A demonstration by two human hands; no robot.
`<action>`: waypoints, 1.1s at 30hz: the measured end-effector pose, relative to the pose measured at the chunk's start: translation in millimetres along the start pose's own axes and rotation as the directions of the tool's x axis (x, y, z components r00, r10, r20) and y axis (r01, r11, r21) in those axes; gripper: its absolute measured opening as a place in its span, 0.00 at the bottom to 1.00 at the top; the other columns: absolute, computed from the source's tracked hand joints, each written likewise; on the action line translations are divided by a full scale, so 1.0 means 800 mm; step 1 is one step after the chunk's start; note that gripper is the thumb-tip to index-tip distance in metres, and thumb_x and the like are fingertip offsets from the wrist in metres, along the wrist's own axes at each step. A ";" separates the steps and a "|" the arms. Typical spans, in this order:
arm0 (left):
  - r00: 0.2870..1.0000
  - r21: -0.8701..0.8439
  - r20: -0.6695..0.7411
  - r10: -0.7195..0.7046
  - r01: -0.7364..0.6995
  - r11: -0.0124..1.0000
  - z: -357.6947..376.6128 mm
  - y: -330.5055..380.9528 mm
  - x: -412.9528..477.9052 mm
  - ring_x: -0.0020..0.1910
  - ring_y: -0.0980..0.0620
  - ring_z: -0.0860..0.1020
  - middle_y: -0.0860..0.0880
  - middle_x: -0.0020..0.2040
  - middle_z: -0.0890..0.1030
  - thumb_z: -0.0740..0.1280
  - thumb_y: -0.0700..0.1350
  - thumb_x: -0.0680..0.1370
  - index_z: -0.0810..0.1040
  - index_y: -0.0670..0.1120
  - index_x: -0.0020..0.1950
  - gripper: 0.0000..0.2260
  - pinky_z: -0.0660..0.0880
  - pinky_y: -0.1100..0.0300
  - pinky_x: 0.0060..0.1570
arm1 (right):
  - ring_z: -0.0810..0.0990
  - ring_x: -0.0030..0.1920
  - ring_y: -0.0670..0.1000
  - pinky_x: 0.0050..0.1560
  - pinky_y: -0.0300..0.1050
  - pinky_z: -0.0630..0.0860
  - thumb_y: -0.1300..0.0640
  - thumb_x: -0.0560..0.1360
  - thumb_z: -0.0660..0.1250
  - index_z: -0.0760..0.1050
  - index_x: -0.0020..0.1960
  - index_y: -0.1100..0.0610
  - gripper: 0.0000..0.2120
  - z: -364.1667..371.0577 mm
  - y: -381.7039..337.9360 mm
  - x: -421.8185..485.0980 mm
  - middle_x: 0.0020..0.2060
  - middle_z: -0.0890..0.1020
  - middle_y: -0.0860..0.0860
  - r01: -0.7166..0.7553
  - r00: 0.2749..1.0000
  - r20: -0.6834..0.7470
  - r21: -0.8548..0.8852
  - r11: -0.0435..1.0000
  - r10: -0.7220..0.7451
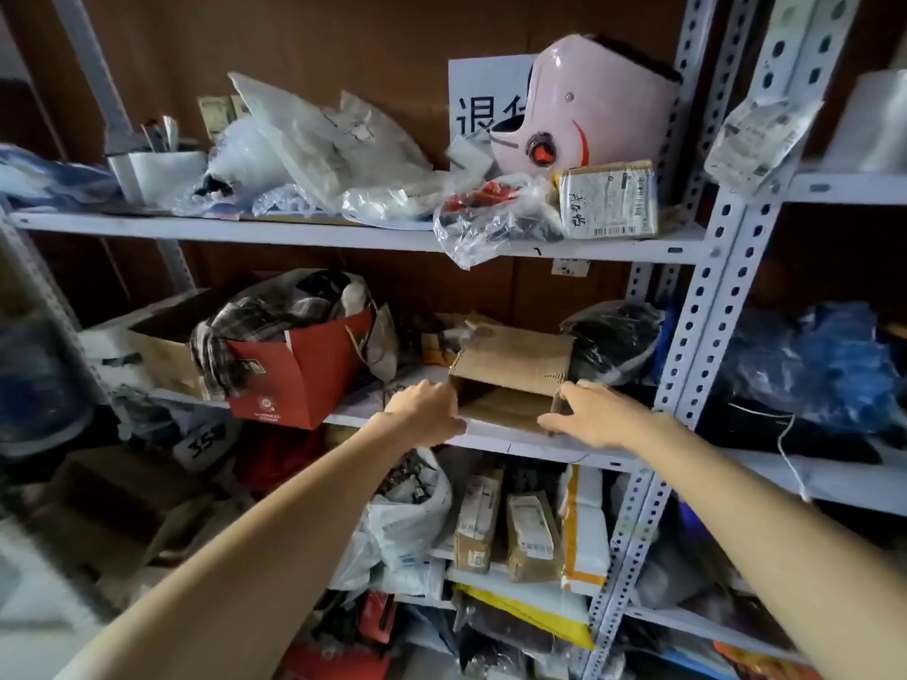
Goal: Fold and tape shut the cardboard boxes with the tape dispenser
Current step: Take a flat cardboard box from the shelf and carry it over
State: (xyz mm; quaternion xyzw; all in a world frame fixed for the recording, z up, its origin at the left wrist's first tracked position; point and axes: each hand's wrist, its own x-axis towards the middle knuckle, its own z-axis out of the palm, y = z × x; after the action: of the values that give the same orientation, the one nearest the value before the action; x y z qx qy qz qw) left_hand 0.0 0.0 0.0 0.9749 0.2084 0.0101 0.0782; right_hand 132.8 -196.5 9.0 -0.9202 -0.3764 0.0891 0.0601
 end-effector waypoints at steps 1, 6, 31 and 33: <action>1.000 -0.012 -0.010 -0.020 0.020 1.000 -0.002 0.003 0.017 0.43 0.45 0.78 0.46 0.47 0.79 0.66 0.51 0.73 0.79 0.46 0.53 0.13 0.74 0.57 0.38 | 0.72 0.58 0.55 0.53 0.51 0.71 0.36 0.75 0.59 0.68 0.58 0.54 0.24 -0.003 0.006 0.016 0.60 0.72 0.54 -0.009 1.000 -0.019 0.015 1.000 0.009; 0.994 -0.009 -0.072 -0.082 0.082 0.997 0.011 -0.002 0.098 0.43 0.43 0.78 0.44 0.48 0.80 0.66 0.51 0.72 0.79 0.46 0.51 0.12 0.71 0.57 0.37 | 0.61 0.73 0.59 0.67 0.53 0.63 0.43 0.79 0.58 0.55 0.74 0.62 0.33 0.004 0.026 0.086 0.73 0.60 0.61 -0.113 0.993 -0.017 0.094 0.989 0.115; 0.991 -0.991 0.132 -0.032 0.131 -0.023 0.094 -0.092 0.231 0.45 0.56 0.79 0.53 0.50 0.77 0.79 0.43 0.64 0.67 0.53 0.53 0.26 0.76 0.58 0.34 | 0.66 0.63 0.43 0.59 0.35 0.66 0.58 0.59 0.82 0.53 0.76 0.46 0.55 0.057 0.004 0.136 0.71 0.66 0.47 -0.018 0.897 -0.254 0.796 0.605 0.362; 0.993 -0.994 0.107 0.045 0.107 0.011 0.087 -0.101 0.231 0.48 0.55 0.78 0.53 0.53 0.76 0.80 0.43 0.64 0.67 0.55 0.58 0.30 0.77 0.55 0.43 | 0.65 0.63 0.43 0.62 0.40 0.64 0.61 0.58 0.82 0.56 0.74 0.45 0.53 0.053 -0.009 0.116 0.70 0.67 0.47 -0.023 0.870 -0.286 0.790 0.613 0.401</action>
State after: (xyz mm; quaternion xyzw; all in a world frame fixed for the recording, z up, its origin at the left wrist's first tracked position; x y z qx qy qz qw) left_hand 139.3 138.1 -83.8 0.6320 0.1577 0.0996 0.7522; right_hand 184.3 -124.4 -42.1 -0.8407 -0.1642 0.0380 0.5146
